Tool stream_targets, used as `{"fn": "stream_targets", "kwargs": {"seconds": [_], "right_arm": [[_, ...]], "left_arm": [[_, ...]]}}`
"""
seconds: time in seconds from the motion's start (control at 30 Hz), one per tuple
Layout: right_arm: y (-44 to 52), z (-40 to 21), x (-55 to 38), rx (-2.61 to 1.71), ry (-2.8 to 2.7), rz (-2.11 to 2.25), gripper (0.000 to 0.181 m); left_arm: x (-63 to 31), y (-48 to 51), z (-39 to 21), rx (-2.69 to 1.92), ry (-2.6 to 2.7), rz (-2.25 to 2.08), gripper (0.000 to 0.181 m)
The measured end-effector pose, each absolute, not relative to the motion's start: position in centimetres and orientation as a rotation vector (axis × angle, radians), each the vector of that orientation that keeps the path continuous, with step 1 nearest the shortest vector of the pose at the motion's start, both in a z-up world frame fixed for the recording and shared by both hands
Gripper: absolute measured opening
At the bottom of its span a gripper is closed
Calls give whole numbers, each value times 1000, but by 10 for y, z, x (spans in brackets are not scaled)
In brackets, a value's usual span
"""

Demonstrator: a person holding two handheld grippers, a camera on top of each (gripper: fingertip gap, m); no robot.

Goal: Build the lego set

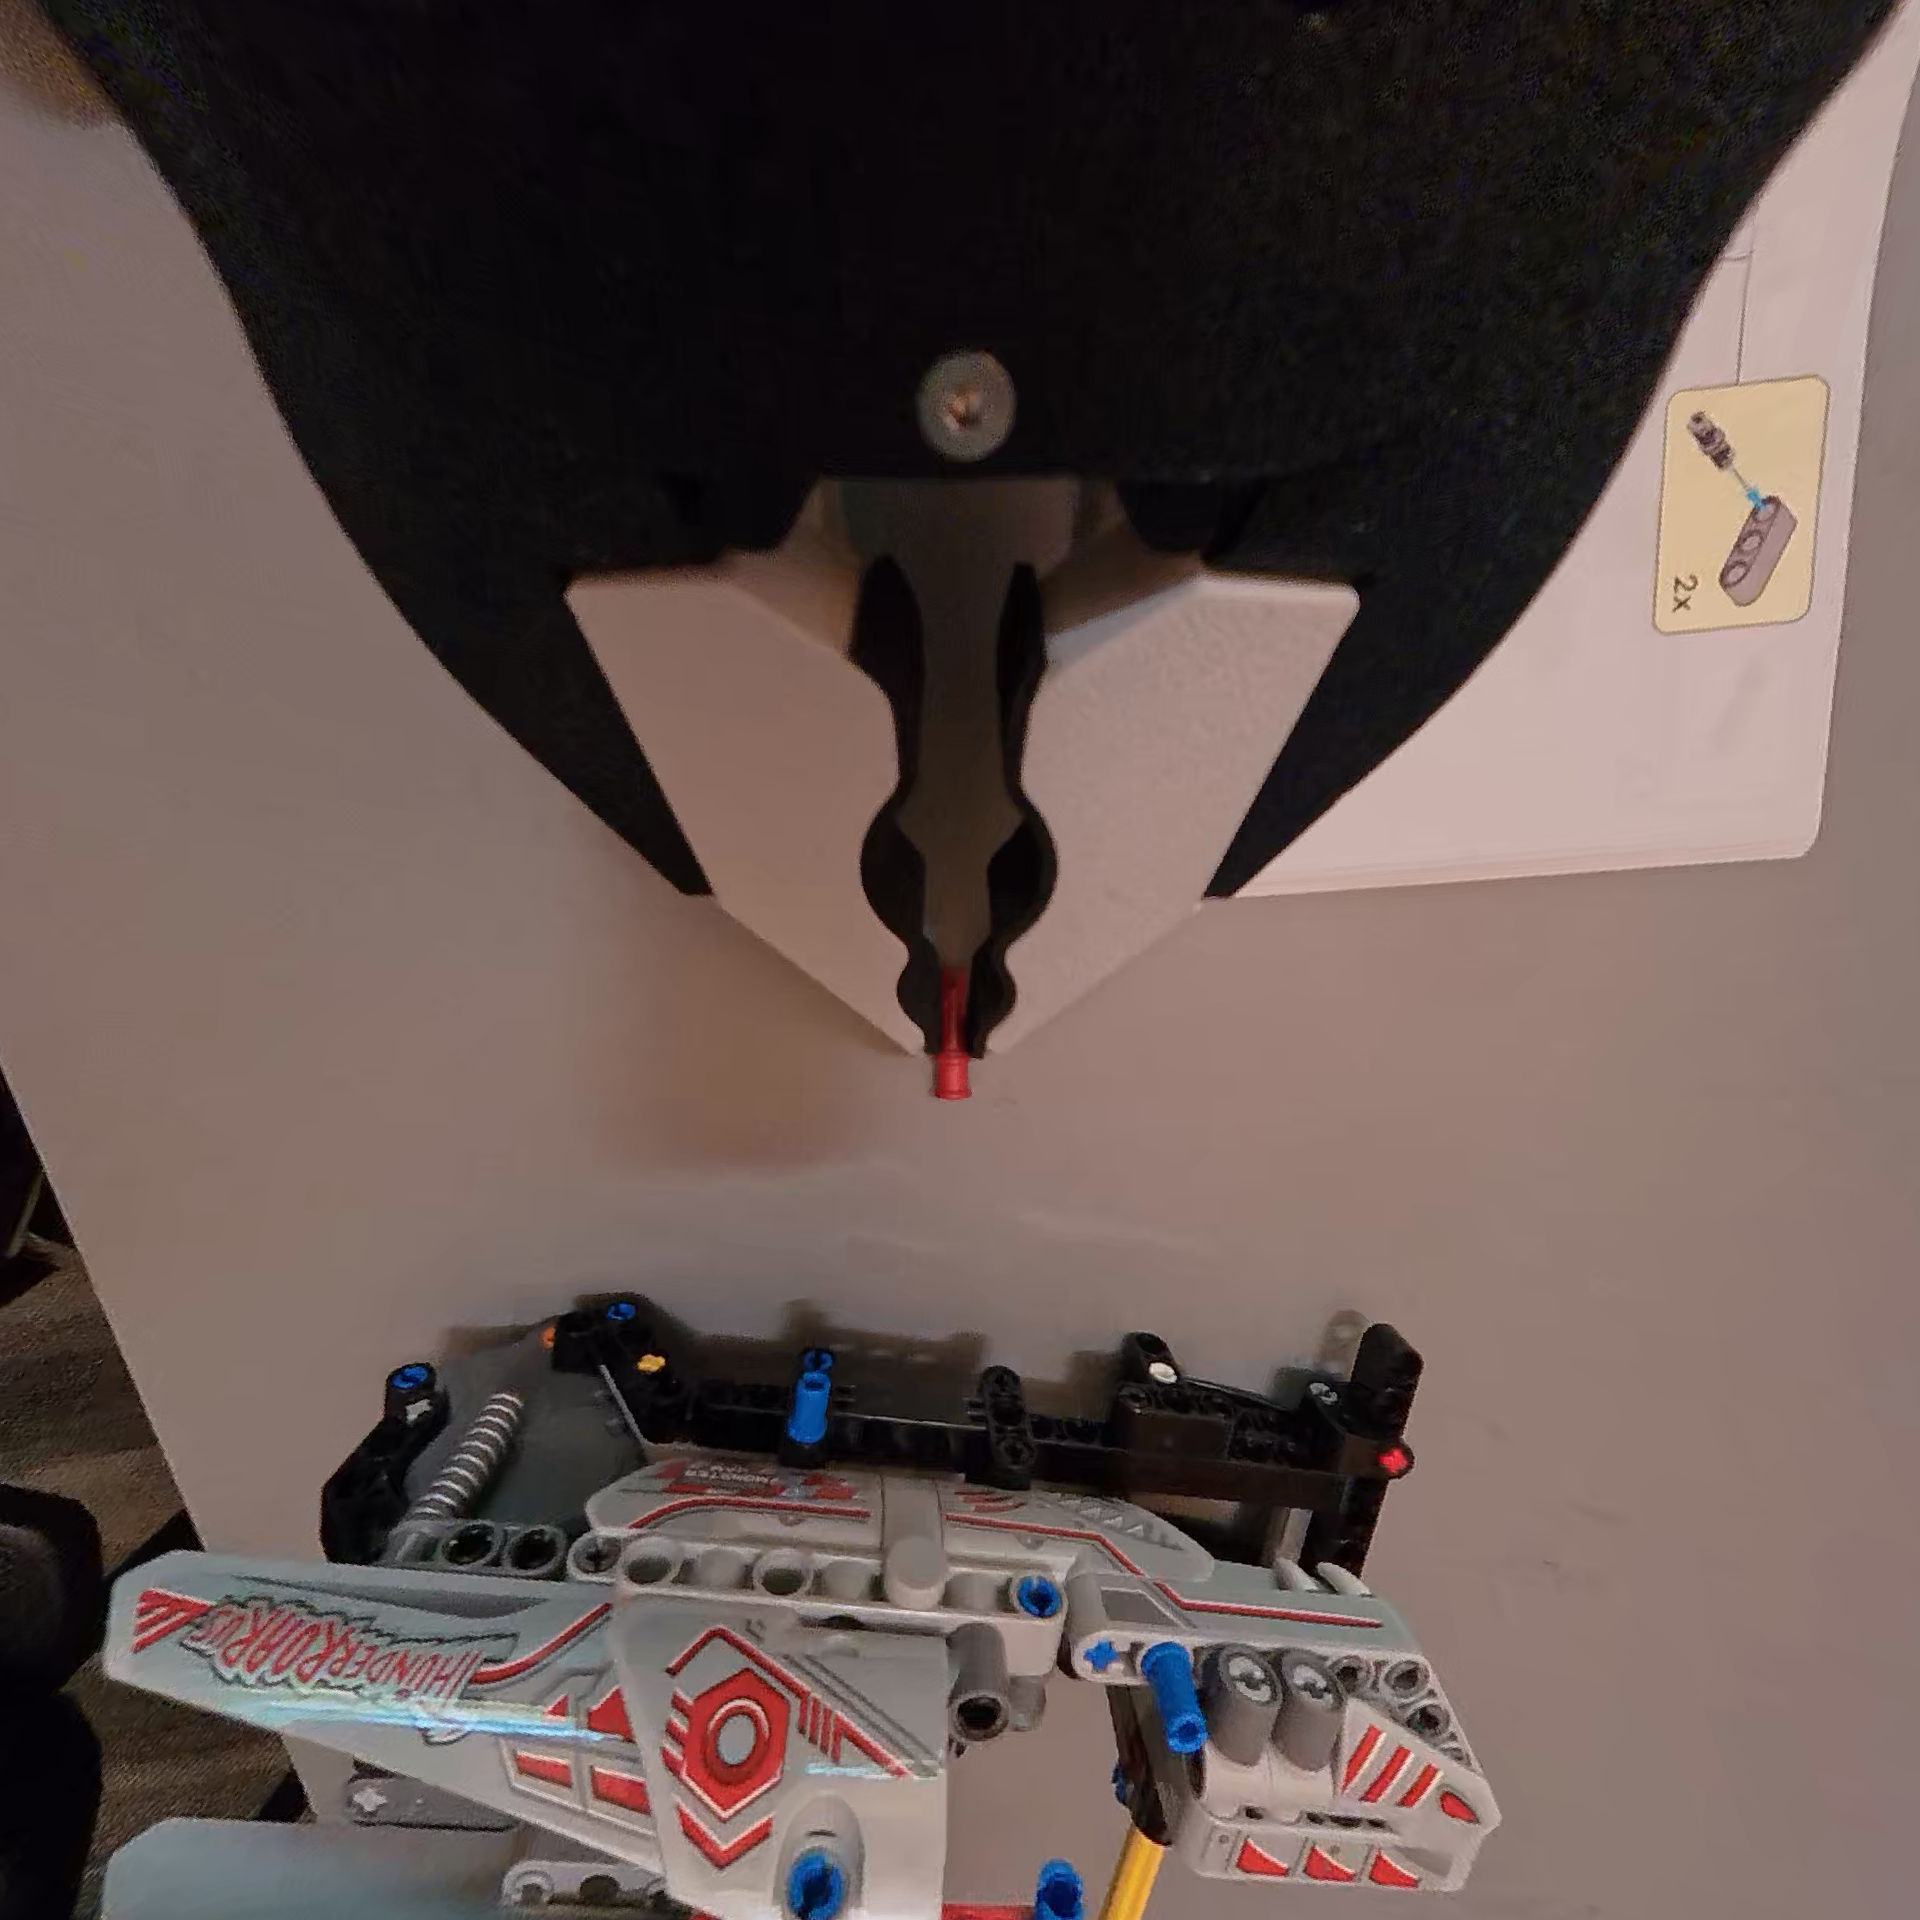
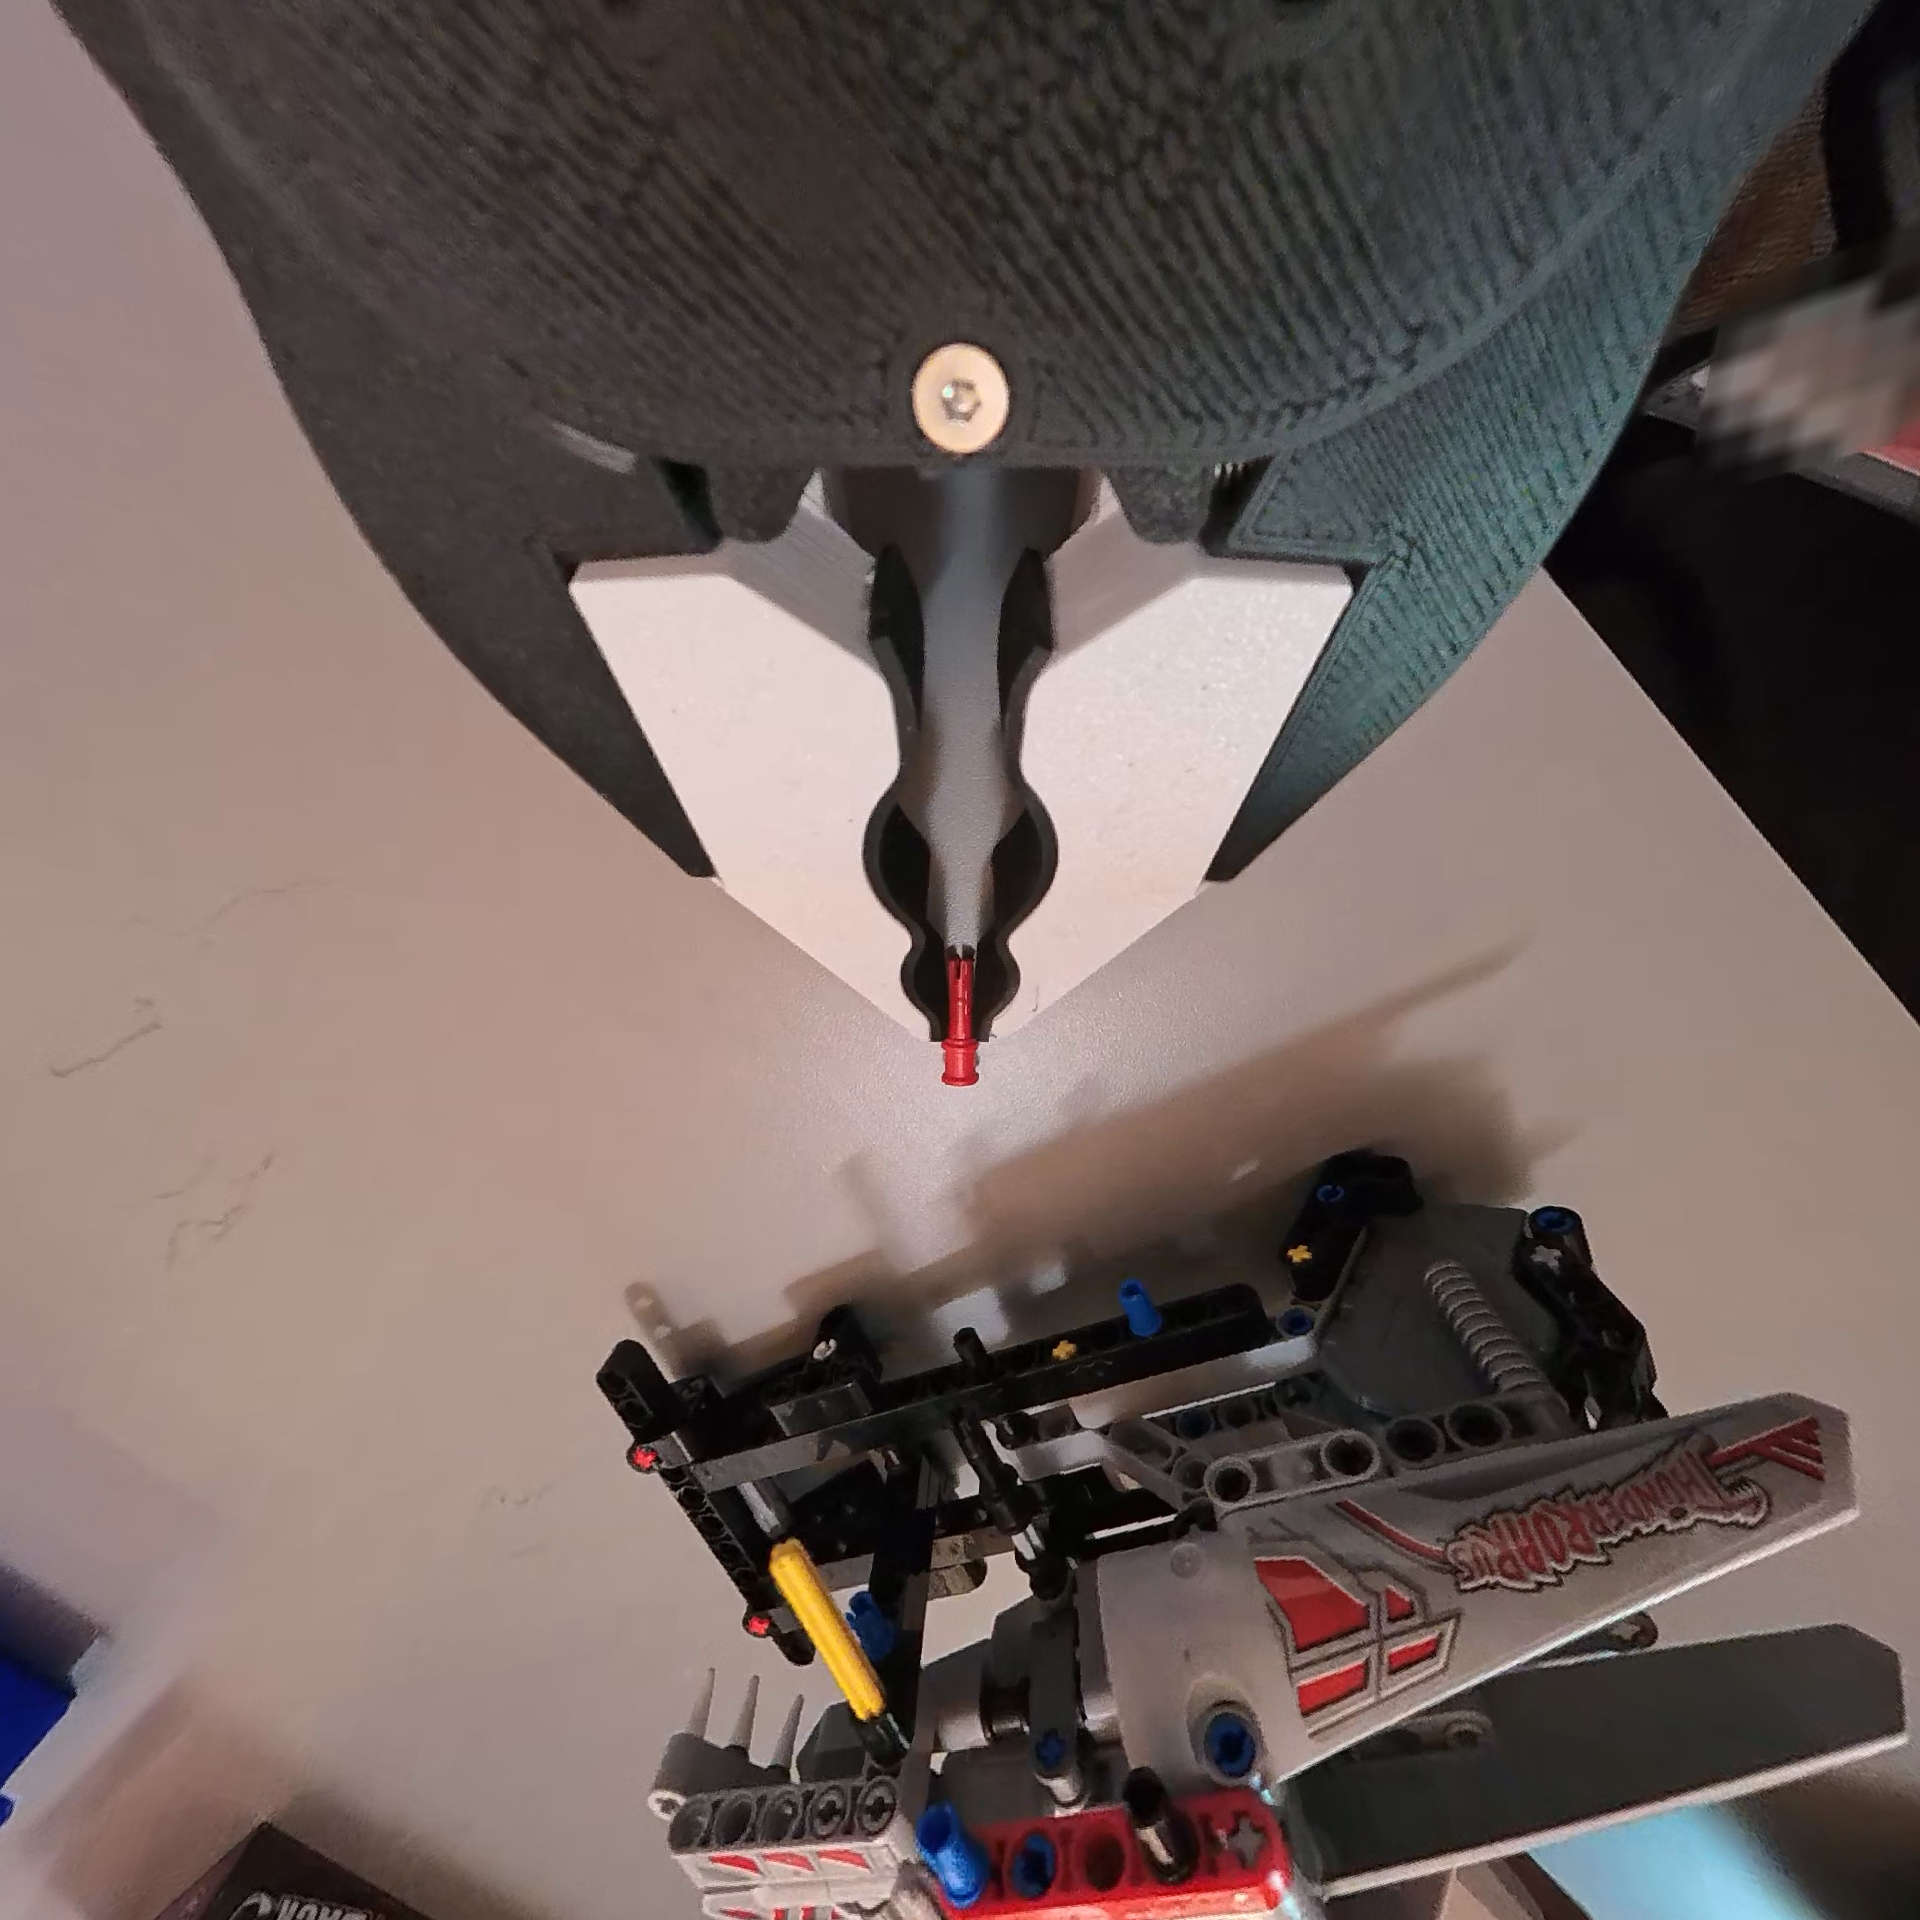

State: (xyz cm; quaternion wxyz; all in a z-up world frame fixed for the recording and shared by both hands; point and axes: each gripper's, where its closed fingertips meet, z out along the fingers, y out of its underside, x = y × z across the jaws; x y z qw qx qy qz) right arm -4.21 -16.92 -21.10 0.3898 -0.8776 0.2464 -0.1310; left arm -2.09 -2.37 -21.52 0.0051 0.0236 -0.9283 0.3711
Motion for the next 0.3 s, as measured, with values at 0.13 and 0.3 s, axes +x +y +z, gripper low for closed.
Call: {"fn": "stream_targets", "kwargs": {"seconds": [0.13, 0.3], "right_arm": [[-169, -210, -42, -2247, 573, -361, 3], [-174, -172, -36, -2237, 448, -427, 3]], "left_arm": [[-21, -22, -210, 8, -2898, 1190, 2], [-8, -27, -152, -77, -2883, 1377, 2]]}}
